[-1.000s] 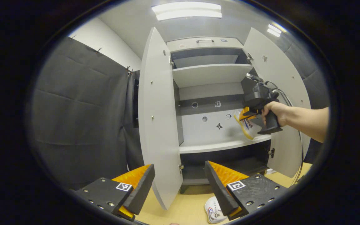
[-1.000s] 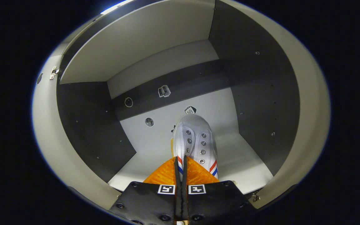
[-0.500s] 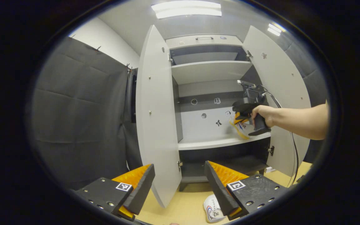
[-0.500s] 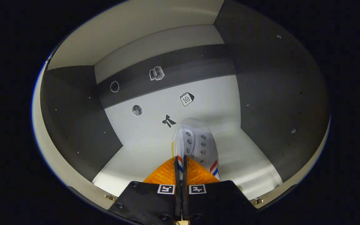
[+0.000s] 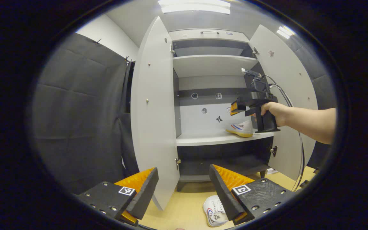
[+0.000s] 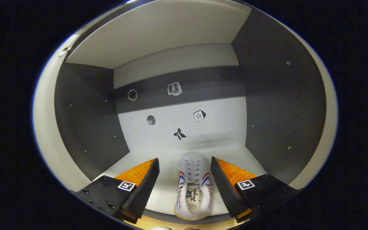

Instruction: Grab one shoe with the right hand and put it into the shoe cabinet, grab the other shoe with the left hand and put it into the shoe cabinet; then close the right door with the right hand and the left door with the left hand.

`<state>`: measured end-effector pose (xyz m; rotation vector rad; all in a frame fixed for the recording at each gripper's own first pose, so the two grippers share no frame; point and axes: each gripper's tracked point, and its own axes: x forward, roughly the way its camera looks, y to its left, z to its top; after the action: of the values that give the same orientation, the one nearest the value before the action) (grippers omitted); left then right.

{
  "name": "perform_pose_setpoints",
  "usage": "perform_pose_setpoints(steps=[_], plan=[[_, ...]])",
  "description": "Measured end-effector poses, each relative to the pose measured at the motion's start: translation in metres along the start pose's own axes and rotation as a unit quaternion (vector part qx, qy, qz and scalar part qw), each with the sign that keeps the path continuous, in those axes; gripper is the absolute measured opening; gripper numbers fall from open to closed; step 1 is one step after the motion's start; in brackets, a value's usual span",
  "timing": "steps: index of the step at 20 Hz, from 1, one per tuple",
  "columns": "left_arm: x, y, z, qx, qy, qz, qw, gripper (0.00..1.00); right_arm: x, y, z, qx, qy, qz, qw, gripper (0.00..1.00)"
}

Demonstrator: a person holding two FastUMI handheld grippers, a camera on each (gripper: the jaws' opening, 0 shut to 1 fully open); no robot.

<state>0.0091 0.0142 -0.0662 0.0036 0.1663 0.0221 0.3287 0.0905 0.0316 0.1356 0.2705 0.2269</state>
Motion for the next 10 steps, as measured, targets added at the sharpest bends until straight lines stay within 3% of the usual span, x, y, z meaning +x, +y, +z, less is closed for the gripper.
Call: perform_pose_setpoints(steps=[5,10], plan=[[0.021,-0.010,-0.017,-0.010,0.022,-0.031,0.999,0.95,-0.043,0.007,0.016,-0.052,-0.061,0.008,0.997,0.98],[0.042,-0.024,-0.040,-0.022,0.053,-0.076,0.995,0.95,-0.100,0.011,0.010,-0.051,-0.082,0.017,0.995,0.99]])
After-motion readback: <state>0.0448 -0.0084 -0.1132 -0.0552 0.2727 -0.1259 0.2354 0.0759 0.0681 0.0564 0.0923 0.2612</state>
